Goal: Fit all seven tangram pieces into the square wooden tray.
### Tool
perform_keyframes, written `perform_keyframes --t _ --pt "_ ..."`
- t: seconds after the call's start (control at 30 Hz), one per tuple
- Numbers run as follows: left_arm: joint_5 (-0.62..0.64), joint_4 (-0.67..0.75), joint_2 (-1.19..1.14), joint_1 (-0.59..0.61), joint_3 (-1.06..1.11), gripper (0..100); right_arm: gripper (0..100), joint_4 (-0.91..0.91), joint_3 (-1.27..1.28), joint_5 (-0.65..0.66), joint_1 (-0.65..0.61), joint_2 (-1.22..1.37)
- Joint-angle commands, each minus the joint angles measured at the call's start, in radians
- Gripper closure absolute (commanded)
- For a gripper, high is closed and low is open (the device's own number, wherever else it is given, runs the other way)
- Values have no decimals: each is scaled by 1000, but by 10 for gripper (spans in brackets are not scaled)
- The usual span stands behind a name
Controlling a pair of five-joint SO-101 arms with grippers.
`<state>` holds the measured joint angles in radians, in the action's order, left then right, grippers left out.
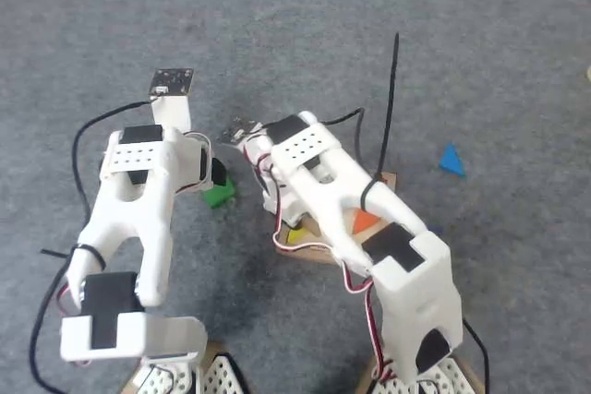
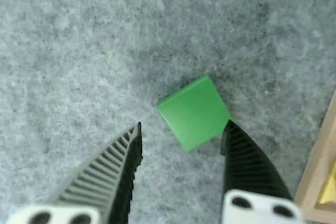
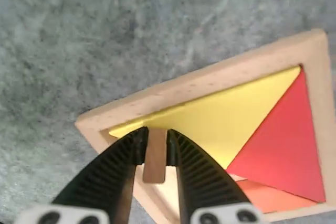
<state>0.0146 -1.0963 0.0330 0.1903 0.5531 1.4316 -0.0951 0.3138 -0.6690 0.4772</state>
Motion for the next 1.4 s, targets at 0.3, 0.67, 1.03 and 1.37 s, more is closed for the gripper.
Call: perform_keyframes --t 0.3,0.67,1.03,1.37 --pt "-5 -9 48 8 -5 761 989 70 -61 -17 143 -10" --pt "-5 -11 48 6 -5 761 990 -174 330 -272 154 -503" --pt "-5 -11 46 6 -5 761 990 -509 651 -264 111 -648" --pt "-5 -11 46 6 -5 761 961 -539 618 -278 119 -515"
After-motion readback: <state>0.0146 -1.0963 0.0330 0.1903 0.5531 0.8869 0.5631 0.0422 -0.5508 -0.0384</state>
